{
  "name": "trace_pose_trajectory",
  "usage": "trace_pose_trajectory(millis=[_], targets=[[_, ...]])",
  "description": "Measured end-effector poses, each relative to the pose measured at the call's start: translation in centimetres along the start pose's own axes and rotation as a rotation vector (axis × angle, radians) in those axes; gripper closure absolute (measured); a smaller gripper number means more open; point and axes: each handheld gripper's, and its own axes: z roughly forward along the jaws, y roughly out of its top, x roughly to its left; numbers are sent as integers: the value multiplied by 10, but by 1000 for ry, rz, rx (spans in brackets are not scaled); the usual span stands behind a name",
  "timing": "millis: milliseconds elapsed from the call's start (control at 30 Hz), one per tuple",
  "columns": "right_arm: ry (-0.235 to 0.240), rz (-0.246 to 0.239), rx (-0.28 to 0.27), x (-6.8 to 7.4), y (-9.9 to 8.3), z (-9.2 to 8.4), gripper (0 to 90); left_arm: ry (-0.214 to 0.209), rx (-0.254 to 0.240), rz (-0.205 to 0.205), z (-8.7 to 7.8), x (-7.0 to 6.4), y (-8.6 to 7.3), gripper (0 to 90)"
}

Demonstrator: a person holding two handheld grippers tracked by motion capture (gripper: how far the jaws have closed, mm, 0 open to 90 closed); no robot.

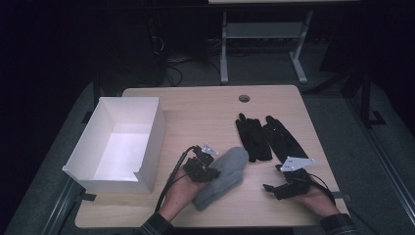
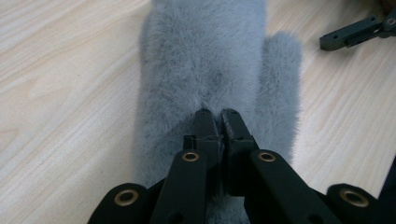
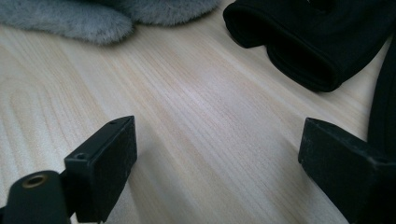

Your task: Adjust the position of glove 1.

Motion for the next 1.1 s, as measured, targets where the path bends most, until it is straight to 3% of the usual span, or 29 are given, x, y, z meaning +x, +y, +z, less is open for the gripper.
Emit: trace_pose_trajectory(millis=[100,200,233,433,567,600,667,733,867,967,1100], targets=[[0,-1,-1,0,0,0,115,-17,-25,12,-4,1,1,838],[0,0,-1,0,0,0,114,-42,-62,23,-11,3,2,644],[0,0,-1,0,0,0,114,-48,-82,37,-14,4,2,644],[1,0,-1,0,0,0,114,-57,-131,128,-24,20,8,375],[0,-5,2,0,1,0,122,-59,-141,155,-22,30,13,304],[1,7,2,1,1,0,152,-58,-138,153,-22,32,13,298],[15,-12,14,3,4,0,188,-58,-141,146,-23,34,11,297],[43,-24,-11,6,7,-3,297,-63,-146,141,-24,38,10,311],[65,-32,-46,11,11,-3,331,-88,-152,124,-19,43,10,275],[93,-34,-53,17,16,1,332,-115,-143,137,-12,43,10,188],[94,-34,-50,19,17,3,319,-137,-117,158,0,39,12,155]])
